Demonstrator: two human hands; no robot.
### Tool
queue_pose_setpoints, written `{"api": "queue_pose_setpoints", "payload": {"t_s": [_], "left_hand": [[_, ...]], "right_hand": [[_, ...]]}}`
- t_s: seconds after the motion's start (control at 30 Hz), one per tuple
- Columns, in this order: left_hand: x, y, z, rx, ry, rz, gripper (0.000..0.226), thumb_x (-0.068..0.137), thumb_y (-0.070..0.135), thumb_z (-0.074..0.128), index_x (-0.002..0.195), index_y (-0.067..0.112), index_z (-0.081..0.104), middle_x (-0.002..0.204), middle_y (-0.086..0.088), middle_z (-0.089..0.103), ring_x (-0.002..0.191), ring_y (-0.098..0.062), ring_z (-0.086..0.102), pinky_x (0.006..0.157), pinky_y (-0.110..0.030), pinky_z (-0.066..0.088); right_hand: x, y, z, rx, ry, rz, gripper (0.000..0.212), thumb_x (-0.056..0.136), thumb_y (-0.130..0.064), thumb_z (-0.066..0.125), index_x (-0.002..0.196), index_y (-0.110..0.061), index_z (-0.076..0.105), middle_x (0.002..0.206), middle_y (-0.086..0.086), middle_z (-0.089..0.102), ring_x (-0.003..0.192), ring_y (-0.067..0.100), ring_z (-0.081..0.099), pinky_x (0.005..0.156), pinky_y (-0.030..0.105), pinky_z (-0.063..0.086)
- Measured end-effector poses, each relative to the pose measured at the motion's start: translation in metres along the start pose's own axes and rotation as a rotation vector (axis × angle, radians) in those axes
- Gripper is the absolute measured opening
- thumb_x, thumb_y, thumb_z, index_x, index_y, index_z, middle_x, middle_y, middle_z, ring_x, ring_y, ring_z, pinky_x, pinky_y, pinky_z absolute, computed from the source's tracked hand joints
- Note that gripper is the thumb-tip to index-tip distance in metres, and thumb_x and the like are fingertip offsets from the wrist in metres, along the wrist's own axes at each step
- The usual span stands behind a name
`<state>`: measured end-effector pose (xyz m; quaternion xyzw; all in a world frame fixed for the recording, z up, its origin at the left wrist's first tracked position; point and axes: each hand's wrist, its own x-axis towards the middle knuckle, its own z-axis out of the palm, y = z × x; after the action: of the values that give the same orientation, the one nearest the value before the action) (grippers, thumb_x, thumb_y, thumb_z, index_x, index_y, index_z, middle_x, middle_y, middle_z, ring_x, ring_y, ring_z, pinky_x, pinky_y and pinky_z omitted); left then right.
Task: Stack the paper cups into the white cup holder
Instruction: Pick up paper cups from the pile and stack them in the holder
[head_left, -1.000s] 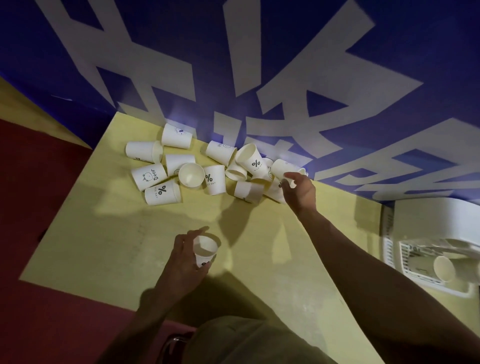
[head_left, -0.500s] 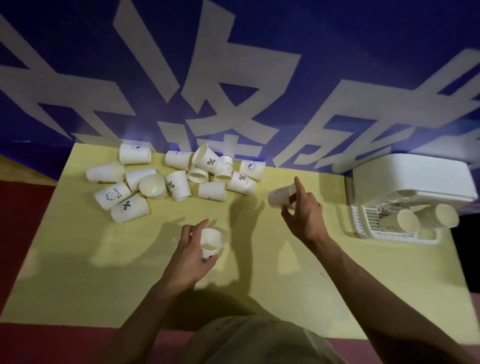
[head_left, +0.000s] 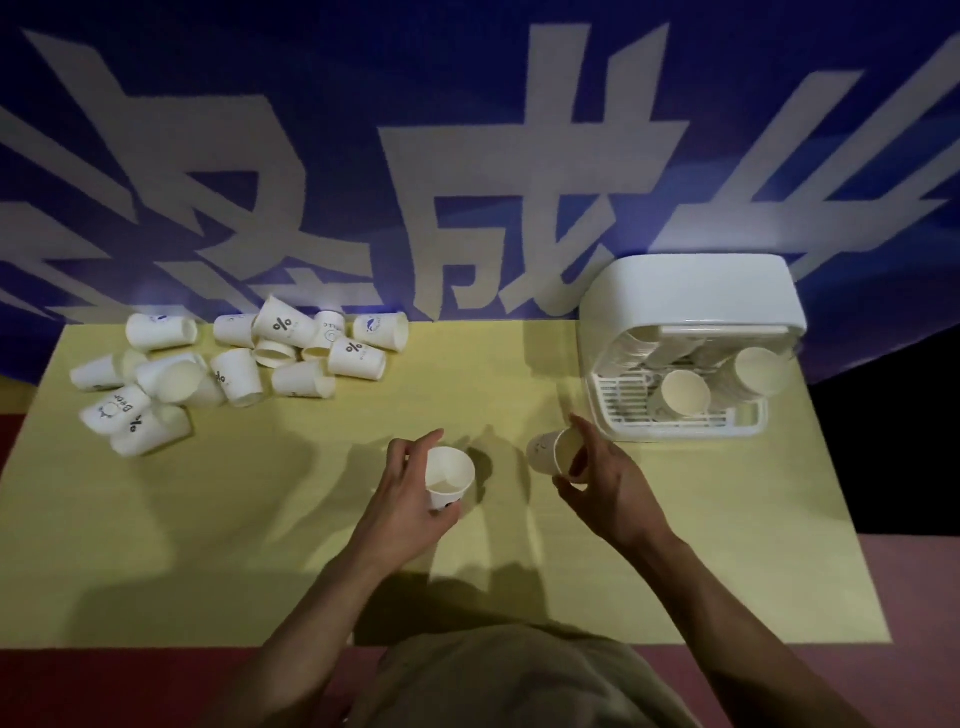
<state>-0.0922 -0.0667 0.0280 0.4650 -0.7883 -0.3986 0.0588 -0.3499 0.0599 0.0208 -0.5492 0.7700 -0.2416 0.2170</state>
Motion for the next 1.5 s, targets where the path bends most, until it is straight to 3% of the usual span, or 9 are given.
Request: {"api": "queue_pose_setpoints", "payload": {"t_s": [0.17, 0.27, 0.47, 0.67, 0.87, 0.97, 1.17, 1.37, 1.5], "left_hand": [[0.025, 0.080, 0.067, 0.003, -0.016, 0.055, 0.084, 0.082, 0.033, 0.078, 0.149, 0.039, 0.028, 0.127, 0.015, 0.024, 0.117, -0.016, 0.050, 0.095, -0.039, 0.053], [0.040, 0.126, 0.095, 0.031, -0.021, 0.088, 0.084, 0.083, 0.034, 0.078, 0.150, 0.039, 0.028, 0.129, 0.013, 0.024, 0.112, -0.012, 0.046, 0.091, -0.035, 0.053], [0.076, 0.200, 0.128, 0.197, -0.055, 0.235, 0.078, 0.084, 0.036, 0.075, 0.150, 0.034, 0.034, 0.128, 0.007, 0.026, 0.099, -0.018, 0.058, 0.081, -0.037, 0.058], [0.109, 0.239, 0.152, 0.397, -0.070, 0.287, 0.072, 0.081, 0.045, 0.073, 0.143, 0.033, 0.039, 0.128, 0.006, 0.033, 0.095, -0.021, 0.061, 0.074, -0.040, 0.058], [0.137, 0.257, 0.169, 0.423, -0.013, 0.347, 0.067, 0.082, 0.033, 0.075, 0.140, 0.026, 0.041, 0.135, 0.002, 0.039, 0.118, -0.022, 0.054, 0.077, -0.039, 0.058], [0.148, 0.261, 0.179, 0.419, -0.048, 0.364, 0.070, 0.082, 0.028, 0.076, 0.141, 0.026, 0.039, 0.133, 0.001, 0.038, 0.118, -0.022, 0.053, 0.082, -0.034, 0.054], [0.160, 0.257, 0.203, 0.379, -0.097, 0.380, 0.072, 0.081, 0.017, 0.077, 0.140, 0.028, 0.038, 0.135, 0.002, 0.041, 0.119, -0.022, 0.054, 0.091, -0.039, 0.054], [0.170, 0.246, 0.223, 0.430, -0.149, 0.317, 0.071, 0.086, 0.023, 0.077, 0.144, 0.025, 0.037, 0.147, 0.002, 0.039, 0.131, -0.022, 0.049, 0.099, -0.041, 0.052], [0.180, 0.240, 0.235, 0.439, -0.326, 0.191, 0.077, 0.091, 0.033, 0.072, 0.153, 0.027, 0.026, 0.160, -0.003, 0.023, 0.141, -0.029, 0.039, 0.108, -0.048, 0.045]], "right_hand": [[-0.020, 0.048, -0.054, -0.127, 0.059, -0.076, 0.073, 0.070, -0.031, 0.087, 0.132, -0.013, 0.054, 0.114, 0.010, 0.046, 0.099, 0.027, 0.047, 0.080, 0.038, 0.049], [-0.030, 0.079, -0.084, -0.251, 0.011, -0.082, 0.067, 0.071, -0.041, 0.081, 0.126, -0.013, 0.055, 0.123, 0.012, 0.044, 0.102, 0.027, 0.044, 0.083, 0.037, 0.047], [-0.042, 0.129, -0.122, -0.235, -0.090, 0.013, 0.074, 0.075, -0.022, 0.074, 0.142, -0.027, 0.044, 0.133, 0.005, 0.046, 0.107, 0.028, 0.051, 0.062, 0.039, 0.057], [-0.044, 0.155, -0.137, -0.234, -0.101, 0.084, 0.069, 0.074, -0.019, 0.072, 0.137, -0.030, 0.046, 0.132, 0.008, 0.042, 0.107, 0.031, 0.050, 0.051, 0.041, 0.057], [-0.054, 0.171, -0.143, -0.196, -0.118, 0.099, 0.067, 0.077, -0.030, 0.071, 0.140, -0.029, 0.048, 0.133, 0.007, 0.044, 0.105, 0.029, 0.051, 0.050, 0.037, 0.057], [-0.057, 0.175, -0.144, -0.163, -0.100, 0.103, 0.063, 0.080, -0.033, 0.069, 0.140, -0.028, 0.048, 0.134, 0.006, 0.043, 0.106, 0.027, 0.052, 0.051, 0.033, 0.056], [-0.061, 0.181, -0.146, -0.072, -0.059, 0.134, 0.060, 0.083, -0.033, 0.068, 0.139, -0.030, 0.046, 0.137, 0.004, 0.042, 0.111, 0.027, 0.051, 0.053, 0.033, 0.056], [-0.065, 0.189, -0.141, -0.034, -0.055, 0.204, 0.061, 0.087, -0.034, 0.069, 0.142, -0.033, 0.042, 0.140, 0.002, 0.040, 0.115, 0.025, 0.050, 0.060, 0.033, 0.057], [-0.063, 0.194, -0.139, -0.039, -0.063, 0.228, 0.062, 0.088, -0.034, 0.071, 0.143, -0.032, 0.043, 0.139, 0.001, 0.041, 0.116, 0.024, 0.051, 0.061, 0.034, 0.058]]}}
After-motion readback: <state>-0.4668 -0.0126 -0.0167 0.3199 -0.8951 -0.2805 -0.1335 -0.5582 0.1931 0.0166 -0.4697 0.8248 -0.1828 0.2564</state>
